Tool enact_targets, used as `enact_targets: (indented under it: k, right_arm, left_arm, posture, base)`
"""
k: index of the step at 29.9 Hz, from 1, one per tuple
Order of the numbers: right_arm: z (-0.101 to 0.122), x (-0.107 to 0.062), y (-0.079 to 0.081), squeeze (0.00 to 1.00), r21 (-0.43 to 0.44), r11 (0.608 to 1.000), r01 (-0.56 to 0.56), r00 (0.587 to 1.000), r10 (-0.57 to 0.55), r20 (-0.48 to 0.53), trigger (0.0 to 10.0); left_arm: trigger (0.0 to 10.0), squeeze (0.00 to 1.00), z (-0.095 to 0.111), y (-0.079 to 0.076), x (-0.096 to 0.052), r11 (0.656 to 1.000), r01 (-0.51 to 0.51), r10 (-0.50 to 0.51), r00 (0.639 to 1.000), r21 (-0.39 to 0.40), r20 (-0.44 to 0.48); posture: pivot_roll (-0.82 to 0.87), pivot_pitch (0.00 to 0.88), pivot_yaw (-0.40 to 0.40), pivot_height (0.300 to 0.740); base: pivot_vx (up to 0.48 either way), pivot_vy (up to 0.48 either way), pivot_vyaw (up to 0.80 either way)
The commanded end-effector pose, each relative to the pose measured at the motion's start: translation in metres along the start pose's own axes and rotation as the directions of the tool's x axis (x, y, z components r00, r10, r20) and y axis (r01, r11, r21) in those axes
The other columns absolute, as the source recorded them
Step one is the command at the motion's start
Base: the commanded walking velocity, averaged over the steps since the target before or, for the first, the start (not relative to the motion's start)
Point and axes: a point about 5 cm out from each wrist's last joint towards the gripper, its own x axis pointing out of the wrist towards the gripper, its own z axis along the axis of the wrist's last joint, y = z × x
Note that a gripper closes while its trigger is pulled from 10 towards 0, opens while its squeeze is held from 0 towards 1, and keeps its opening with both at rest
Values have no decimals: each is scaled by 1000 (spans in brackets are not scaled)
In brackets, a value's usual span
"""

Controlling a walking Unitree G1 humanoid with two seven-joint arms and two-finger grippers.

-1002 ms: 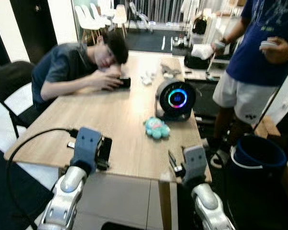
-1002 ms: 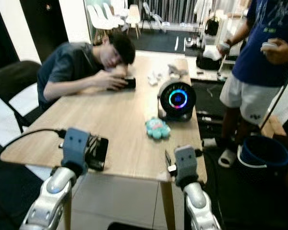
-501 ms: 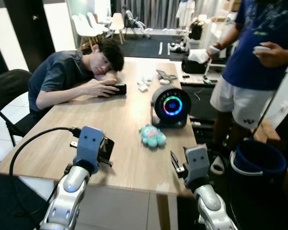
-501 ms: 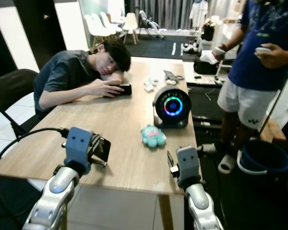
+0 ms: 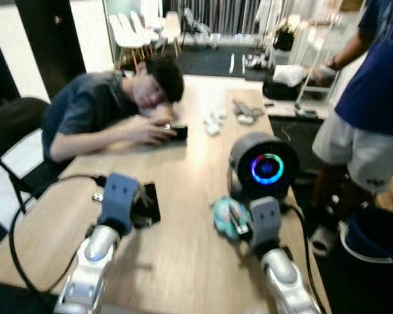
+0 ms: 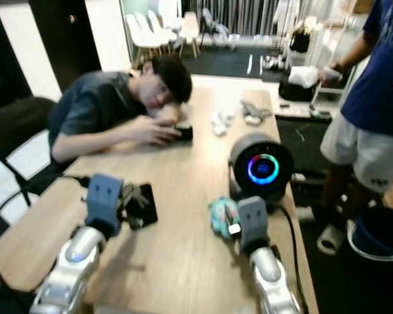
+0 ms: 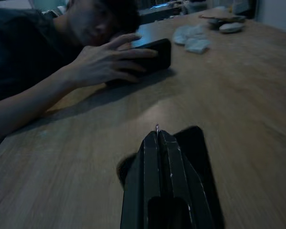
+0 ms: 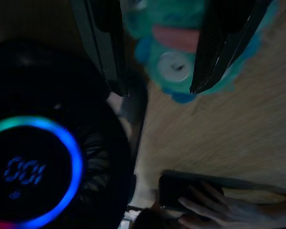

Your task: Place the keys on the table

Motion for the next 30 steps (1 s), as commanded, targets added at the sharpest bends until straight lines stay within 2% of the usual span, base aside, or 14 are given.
enact_targets:
  k: [1,9,10,12,15,17,19,20,22,25,27,30]
  right_arm:
    - [-5,-3,1,0,7,1000,0,1000,0,-18,10000]
    - [-5,-4,1,0,-10,1000,-9,1000,9,-26,10000]
    - [-6,-4,0,0,-51,999,-10,1000,8,-28,10000]
    - [-7,-5,-3,0,-70,998,-2,999,-1,-38,10000]
    - [-8,-5,-15,0,-82,996,40,998,-43,-41,10000]
    - [-5,-4,-17,0,-76,996,50,998,-52,-30,10000]
    - [-3,-3,-17,0,-71,996,50,998,-51,-21,10000]
    - [0,0,-14,0,-64,997,47,999,-48,-9,10000]
    - [0,0,-14,0,-64,997,47,999,-48,-9,10000]
    - [2,2,-7,0,-49,998,36,999,-36,-1,10000]
    - [1,1,-1,0,-41,999,26,1000,-26,-2,10000]
    - [-2,-2,2,0,-38,999,20,1000,-20,-7,10000]
  left_arm:
    - [10000,0,-4,0,-2,1000,8,-8,1000,1,-15]
    - [10000,0,-4,1,-2,1000,20,-20,1000,4,-16]
    - [10000,0,-3,1,-2,1000,25,-25,1000,3,-16]
    - [10000,0,0,2,-2,999,46,-46,999,-2,-16]
    - [10000,0,16,3,3,993,118,-118,993,0,1]
    - [10000,0,26,5,8,994,101,-99,995,-46,30]
    - [10000,0,30,6,13,995,83,-81,996,-59,34]
    - [10000,0,39,-1,24,996,89,-88,995,-20,40]
    - [10000,0,39,-1,24,996,89,-88,995,-20,40]
    - [10000,0,52,-19,37,989,144,-145,987,29,73]
    - [10000,0,61,-29,45,985,170,-171,981,11,93]
    - [10000,0,67,-33,52,986,167,-168,983,24,77]
  posture:
    - [94,77,0,740]
    - [95,78,-2,740]
    - [96,78,-2,740]
    - [96,79,-2,740]
    - [97,88,4,740]
    - [98,90,7,740]
    - [98,91,10,740]
    - [100,94,11,740]
    - [100,94,11,740]
    - [101,96,14,740]
    - [97,96,19,740]
    - [93,100,27,740]
  base:
    - [0,0,0]
    - [0,0,0]
    - [0,0,0]
    - [0,0,0]
    - [0,0,0]
    - [0,0,0]
    - [0,0,0]
    - [0,0,0]
    - [0,0,0]
    - [0,0,0]
    - [0,0,0]
    - [0,0,0]
